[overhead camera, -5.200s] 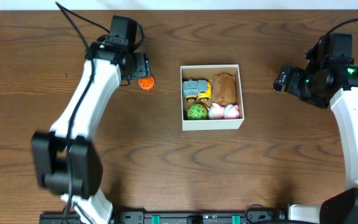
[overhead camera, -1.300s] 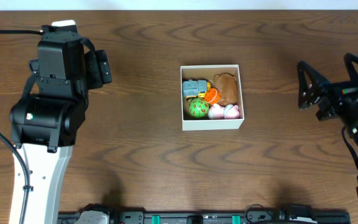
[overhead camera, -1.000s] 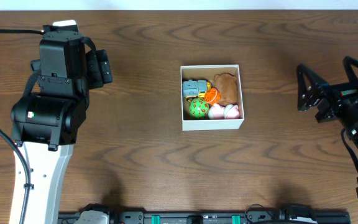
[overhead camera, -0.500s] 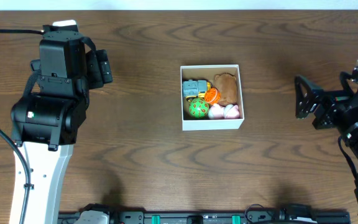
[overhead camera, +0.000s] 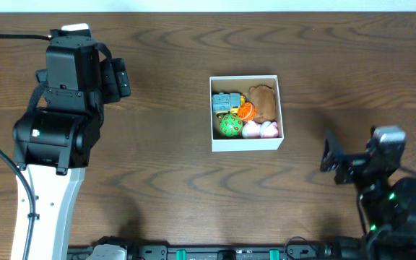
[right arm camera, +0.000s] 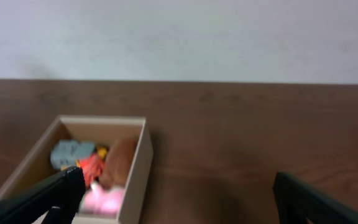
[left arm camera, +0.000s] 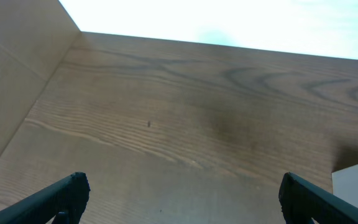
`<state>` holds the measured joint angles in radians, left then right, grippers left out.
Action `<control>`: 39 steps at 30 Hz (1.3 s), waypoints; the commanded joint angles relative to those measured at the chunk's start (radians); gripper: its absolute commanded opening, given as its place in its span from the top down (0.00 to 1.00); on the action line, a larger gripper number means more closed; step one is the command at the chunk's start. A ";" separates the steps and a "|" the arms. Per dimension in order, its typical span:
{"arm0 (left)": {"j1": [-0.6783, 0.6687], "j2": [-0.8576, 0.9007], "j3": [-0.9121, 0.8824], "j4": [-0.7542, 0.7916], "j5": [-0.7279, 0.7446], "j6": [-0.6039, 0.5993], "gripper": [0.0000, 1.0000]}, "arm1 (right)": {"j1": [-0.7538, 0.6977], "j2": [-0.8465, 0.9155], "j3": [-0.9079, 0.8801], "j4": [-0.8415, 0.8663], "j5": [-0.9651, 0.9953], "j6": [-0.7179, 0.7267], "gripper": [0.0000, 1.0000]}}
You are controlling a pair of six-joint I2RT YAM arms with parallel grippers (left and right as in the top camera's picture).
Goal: Pack container
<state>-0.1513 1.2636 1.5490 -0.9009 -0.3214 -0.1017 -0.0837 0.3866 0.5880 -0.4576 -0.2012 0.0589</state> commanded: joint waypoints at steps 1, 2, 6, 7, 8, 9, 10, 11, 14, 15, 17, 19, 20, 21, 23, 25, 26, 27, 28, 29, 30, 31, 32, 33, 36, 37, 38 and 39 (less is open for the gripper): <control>0.004 0.006 0.007 0.000 -0.010 -0.008 0.02 | 0.006 -0.124 -0.121 0.006 0.016 -0.016 0.01; 0.004 0.006 0.007 0.000 -0.010 -0.008 0.02 | 0.006 -0.155 -0.150 0.008 0.018 -0.016 0.01; 0.004 0.005 0.007 0.000 -0.010 -0.008 0.02 | 0.006 -0.266 -0.248 0.010 0.018 -0.015 0.01; 0.004 0.006 0.007 0.000 -0.010 -0.008 0.02 | 0.006 -0.291 -0.270 0.010 0.018 -0.015 0.01; 0.004 0.006 0.007 0.000 -0.010 -0.008 0.02 | 0.006 -0.310 -0.288 0.010 0.018 -0.015 0.01; 0.004 0.006 0.007 0.000 -0.010 -0.008 0.02 | 0.006 -0.330 -0.306 0.010 0.018 -0.015 0.01; 0.004 0.005 0.007 0.000 -0.010 -0.008 0.02 | 0.006 -0.347 -0.322 0.010 0.018 -0.015 0.01; 0.004 0.006 0.007 0.000 -0.010 -0.008 0.02 | 0.006 -0.364 -0.340 0.010 0.018 -0.015 0.01; 0.004 0.005 0.007 0.000 -0.010 -0.008 0.02 | 0.006 -0.381 -0.382 0.024 0.018 -0.003 0.01; 0.004 0.005 0.007 0.000 -0.010 -0.008 0.02 | 0.006 -0.381 -0.393 0.028 0.016 -0.004 0.01; 0.004 0.005 0.007 0.000 -0.010 -0.008 0.02 | 0.006 -0.381 -0.409 0.031 0.017 -0.004 0.01; 0.004 0.005 0.007 0.000 -0.010 -0.008 0.02 | 0.006 -0.381 -0.425 0.032 0.017 -0.004 0.01; 0.004 0.005 0.007 0.000 -0.010 -0.008 0.02 | 0.006 -0.381 -0.435 0.036 0.018 -0.004 0.01; 0.004 0.006 0.007 0.000 -0.010 -0.008 0.02 | 0.006 -0.381 -0.445 0.044 0.018 -0.004 0.01; 0.004 0.005 0.007 0.000 -0.010 -0.008 0.02 | 0.006 -0.381 -0.468 0.058 0.018 -0.004 0.01; 0.004 0.005 0.007 0.000 -0.010 -0.008 0.02 | 0.006 -0.380 -0.471 0.062 0.017 -0.004 0.01; 0.004 0.005 0.007 0.000 -0.010 -0.008 0.02 | 0.006 -0.380 -0.471 0.062 0.017 -0.004 0.01; 0.004 0.005 0.007 0.000 -0.010 -0.008 0.02 | 0.006 -0.380 -0.471 0.062 0.017 -0.004 0.01; 0.004 0.005 0.007 0.000 -0.010 -0.008 0.02 | 0.006 -0.380 -0.471 0.061 0.018 -0.005 0.01; 0.004 0.006 0.007 0.000 -0.010 -0.008 0.02 | 0.006 -0.380 -0.471 0.061 0.018 -0.005 0.01; 0.004 0.006 0.007 0.000 -0.010 -0.008 0.02 | 0.006 -0.380 -0.471 0.061 0.018 -0.005 0.01; 0.004 0.006 0.007 0.000 -0.010 -0.008 0.02 | 0.006 -0.380 -0.471 0.061 0.018 -0.004 0.01; 0.004 0.006 0.007 0.000 -0.010 -0.008 0.02 | 0.006 -0.380 -0.471 0.061 0.018 -0.004 0.01; 0.004 0.005 0.007 0.000 -0.010 -0.008 0.02 | 0.006 -0.380 -0.471 0.061 0.018 -0.005 0.01; 0.004 0.006 0.007 0.000 -0.010 -0.008 0.02 | 0.006 -0.380 -0.471 0.061 0.018 -0.005 0.01; 0.004 0.006 0.007 0.000 -0.010 -0.008 0.02 | 0.006 -0.380 -0.471 0.061 0.018 -0.005 0.01; 0.004 0.006 0.007 0.000 -0.010 -0.008 0.02 | 0.006 -0.380 -0.471 0.061 0.018 -0.005 0.01; 0.004 0.006 0.007 0.000 -0.010 -0.008 0.02 | 0.006 -0.380 -0.471 0.061 0.018 -0.004 0.01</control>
<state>-0.1513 1.2636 1.5490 -0.9009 -0.3214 -0.1017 -0.0837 0.0147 0.1242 -0.3985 -0.1886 0.0589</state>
